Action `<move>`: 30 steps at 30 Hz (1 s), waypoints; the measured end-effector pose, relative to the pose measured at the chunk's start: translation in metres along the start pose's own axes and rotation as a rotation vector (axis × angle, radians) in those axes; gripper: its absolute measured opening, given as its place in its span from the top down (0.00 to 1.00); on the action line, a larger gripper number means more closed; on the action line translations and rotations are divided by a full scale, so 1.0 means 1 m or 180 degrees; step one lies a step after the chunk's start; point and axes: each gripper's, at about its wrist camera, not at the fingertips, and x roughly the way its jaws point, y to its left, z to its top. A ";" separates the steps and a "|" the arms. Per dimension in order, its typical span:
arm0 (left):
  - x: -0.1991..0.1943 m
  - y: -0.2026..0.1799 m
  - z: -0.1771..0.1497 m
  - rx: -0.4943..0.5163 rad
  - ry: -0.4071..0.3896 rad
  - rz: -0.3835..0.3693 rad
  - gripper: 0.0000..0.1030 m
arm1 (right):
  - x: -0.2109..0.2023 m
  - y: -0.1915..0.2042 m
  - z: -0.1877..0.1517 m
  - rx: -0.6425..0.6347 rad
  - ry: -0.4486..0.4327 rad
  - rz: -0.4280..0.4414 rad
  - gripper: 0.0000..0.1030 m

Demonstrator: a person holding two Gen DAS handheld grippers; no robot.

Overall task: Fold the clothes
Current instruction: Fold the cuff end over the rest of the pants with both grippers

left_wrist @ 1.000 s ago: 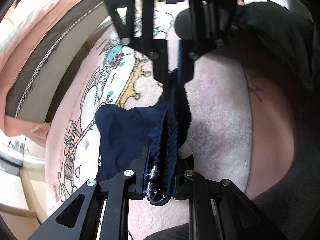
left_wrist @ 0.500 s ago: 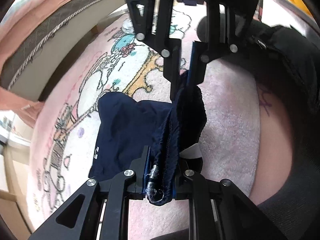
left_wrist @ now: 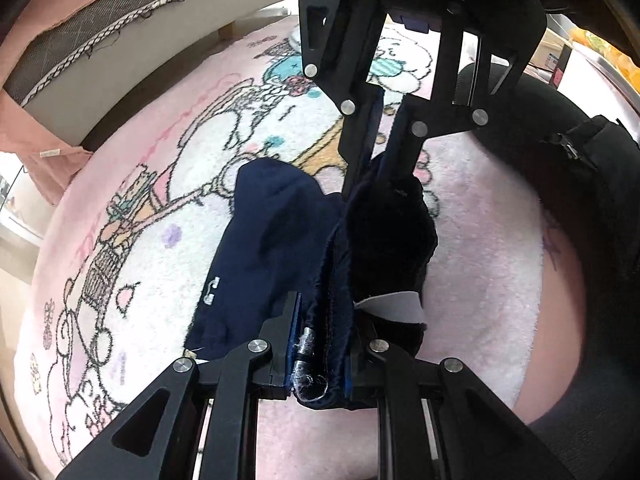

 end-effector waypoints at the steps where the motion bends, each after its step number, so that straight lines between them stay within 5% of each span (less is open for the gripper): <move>1: 0.001 0.003 0.000 -0.0010 0.0012 0.0005 0.86 | 0.001 -0.004 0.001 0.0013 0.0007 -0.0003 0.94; 30: 0.073 0.084 -0.005 -0.0378 0.0384 -0.0094 0.84 | 0.064 -0.099 0.017 0.0568 0.0157 0.0172 0.93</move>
